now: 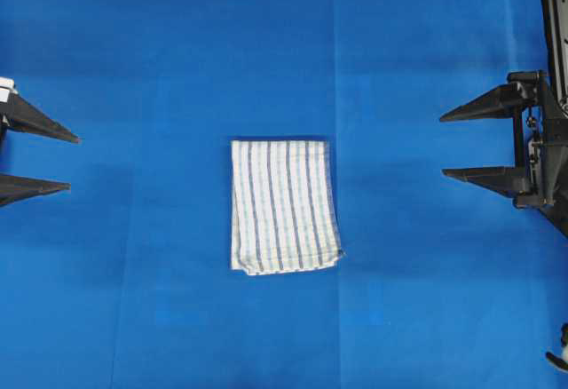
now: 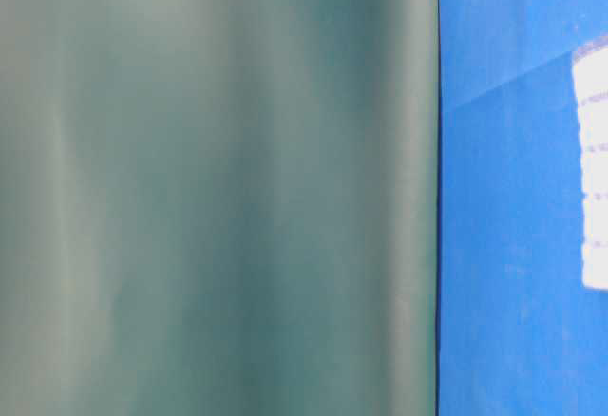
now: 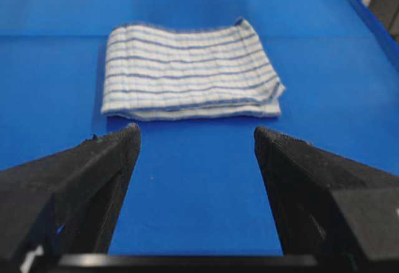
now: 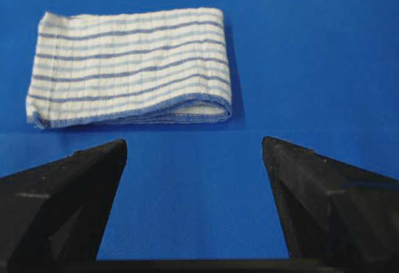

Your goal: Fold the blue towel.

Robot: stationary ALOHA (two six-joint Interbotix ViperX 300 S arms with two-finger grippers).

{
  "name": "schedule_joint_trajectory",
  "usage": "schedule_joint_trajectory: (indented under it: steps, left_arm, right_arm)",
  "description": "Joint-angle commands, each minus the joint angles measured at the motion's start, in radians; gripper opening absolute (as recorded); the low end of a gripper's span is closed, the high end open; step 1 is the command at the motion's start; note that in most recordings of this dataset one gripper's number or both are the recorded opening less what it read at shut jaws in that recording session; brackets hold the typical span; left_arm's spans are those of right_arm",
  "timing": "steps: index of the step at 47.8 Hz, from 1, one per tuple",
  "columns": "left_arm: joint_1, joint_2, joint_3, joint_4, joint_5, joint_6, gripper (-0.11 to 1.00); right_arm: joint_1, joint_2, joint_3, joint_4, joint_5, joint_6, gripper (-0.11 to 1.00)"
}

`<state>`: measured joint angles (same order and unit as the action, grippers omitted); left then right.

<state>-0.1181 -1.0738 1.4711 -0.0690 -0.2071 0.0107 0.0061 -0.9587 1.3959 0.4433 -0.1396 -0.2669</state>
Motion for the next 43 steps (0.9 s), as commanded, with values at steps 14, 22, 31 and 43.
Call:
schedule_joint_trajectory:
  steps: [14, 22, 31, 43]
  left_arm:
    - [0.021, 0.000, -0.005, 0.003, -0.002, 0.003, 0.69]
    - [0.020, -0.002, -0.003, 0.002, -0.002, 0.003, 0.69]
    - [0.020, -0.003, -0.005, 0.002, 0.002, 0.003, 0.69]
    - [0.020, -0.009, -0.005, 0.002, 0.006, 0.003, 0.69]
  right_arm:
    - [0.000, 0.006, -0.011, 0.003, -0.009, -0.002, 0.90]
    - [-0.002, 0.006, -0.011, 0.003, -0.009, -0.002, 0.90]
    - [-0.002, 0.006, -0.011, 0.003, -0.009, -0.002, 0.90]
    - [-0.002, 0.006, -0.011, 0.003, -0.009, -0.002, 0.90]
